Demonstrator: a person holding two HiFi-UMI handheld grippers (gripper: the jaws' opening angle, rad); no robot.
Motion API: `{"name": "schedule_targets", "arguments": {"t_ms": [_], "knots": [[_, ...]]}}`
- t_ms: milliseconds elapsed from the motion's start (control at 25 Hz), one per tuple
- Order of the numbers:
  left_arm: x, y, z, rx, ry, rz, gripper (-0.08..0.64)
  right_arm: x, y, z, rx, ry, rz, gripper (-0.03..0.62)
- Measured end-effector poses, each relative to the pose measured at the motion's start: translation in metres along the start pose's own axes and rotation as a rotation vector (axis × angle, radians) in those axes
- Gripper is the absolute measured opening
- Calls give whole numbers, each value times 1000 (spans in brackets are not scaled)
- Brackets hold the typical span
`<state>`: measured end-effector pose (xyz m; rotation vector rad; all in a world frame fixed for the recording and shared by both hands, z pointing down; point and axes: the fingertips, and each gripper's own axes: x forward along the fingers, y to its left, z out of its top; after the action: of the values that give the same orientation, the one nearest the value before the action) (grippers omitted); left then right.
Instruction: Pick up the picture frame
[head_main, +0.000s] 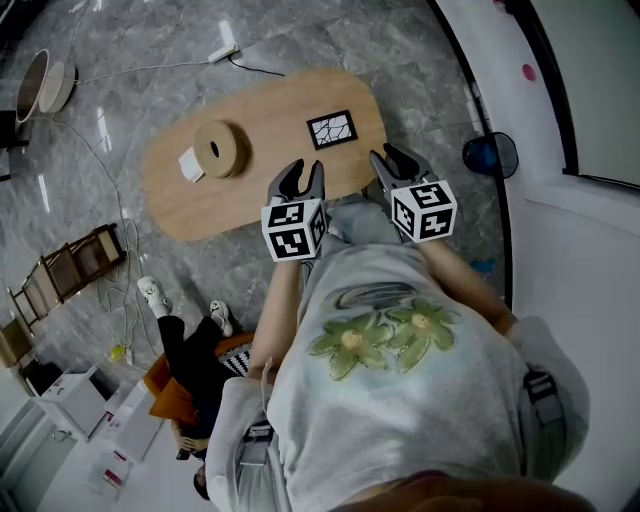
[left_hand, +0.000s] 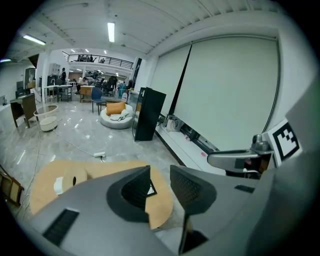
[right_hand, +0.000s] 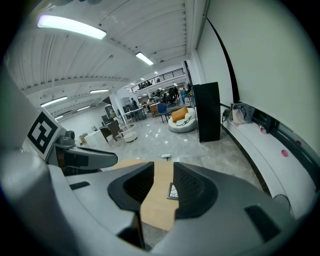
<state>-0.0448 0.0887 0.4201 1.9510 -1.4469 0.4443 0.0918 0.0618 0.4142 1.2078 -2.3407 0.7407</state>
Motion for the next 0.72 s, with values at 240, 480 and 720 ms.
{"name": "schedule_targets", "arguments": {"t_ms": [240,480,720], "knots": [[18,4,8,-12,20,14,124,20,-8,7,-8,34,35,121],[33,14,11,-29,41,36,132,43,-15,12,-15,66,62,133],[53,29,2,-41,68,60,138,66,-26,4,-12,114,82,147]]}}
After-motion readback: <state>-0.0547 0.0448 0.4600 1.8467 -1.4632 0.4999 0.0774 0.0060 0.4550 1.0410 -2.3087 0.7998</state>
